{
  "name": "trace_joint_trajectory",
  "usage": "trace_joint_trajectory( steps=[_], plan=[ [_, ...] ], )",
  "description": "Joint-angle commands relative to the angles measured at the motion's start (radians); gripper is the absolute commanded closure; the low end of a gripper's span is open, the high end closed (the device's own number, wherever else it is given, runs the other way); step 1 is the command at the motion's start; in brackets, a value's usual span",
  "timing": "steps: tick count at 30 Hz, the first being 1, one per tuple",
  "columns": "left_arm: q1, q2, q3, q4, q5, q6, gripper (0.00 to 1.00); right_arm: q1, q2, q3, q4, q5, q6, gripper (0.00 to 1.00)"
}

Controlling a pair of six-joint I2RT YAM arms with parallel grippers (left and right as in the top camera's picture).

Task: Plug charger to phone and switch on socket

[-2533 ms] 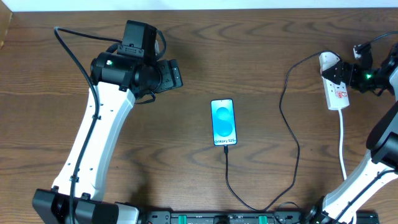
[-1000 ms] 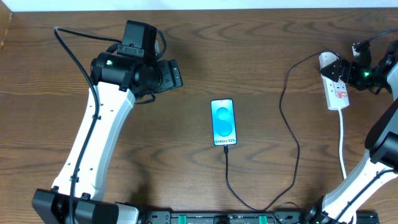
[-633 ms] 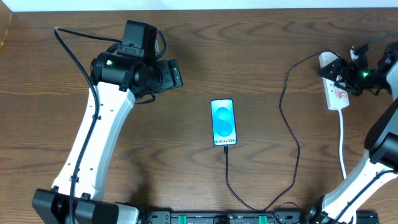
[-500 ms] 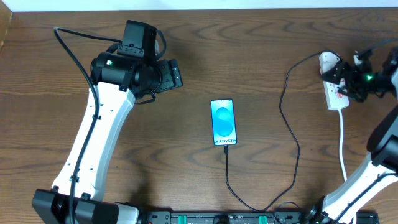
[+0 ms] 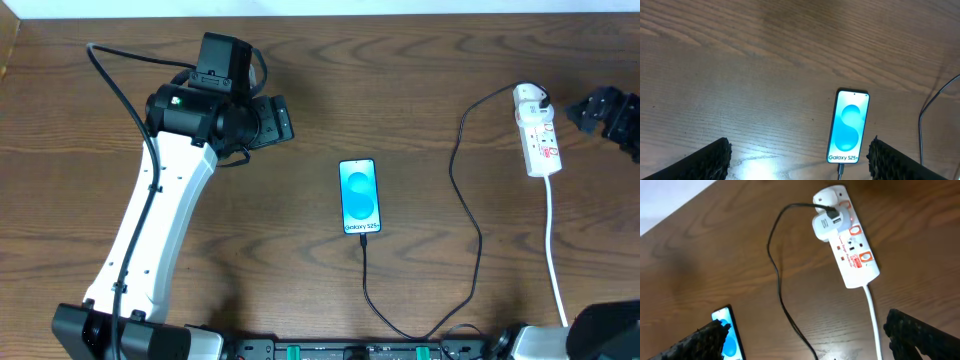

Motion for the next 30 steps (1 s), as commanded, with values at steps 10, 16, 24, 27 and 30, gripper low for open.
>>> trace_joint_trajectory(
  steps=[10,16,24,27,30],
  plan=[
    [-0.002,-0.006,0.010,0.001,-0.010,0.016,0.13,0.005,-0.022,0.003,-0.003,0.013,0.017,0.01],
    [0.002,-0.014,0.006,0.001,-0.066,0.025,0.13,0.005,-0.022,0.003,-0.003,0.013,0.017,0.01],
    [-0.056,-0.134,-0.182,0.125,-0.337,0.025,0.12,0.005,-0.022,0.003,-0.003,0.013,0.017,0.01],
    [-0.074,-0.227,-0.298,0.179,-0.405,0.025,0.13,0.005,-0.022,0.003,-0.003,0.013,0.017,0.01],
    [-0.076,-0.336,-0.422,0.232,-0.449,0.025,0.13,0.005,-0.022,0.003,-0.003,0.013,0.017,0.01]
  ],
)
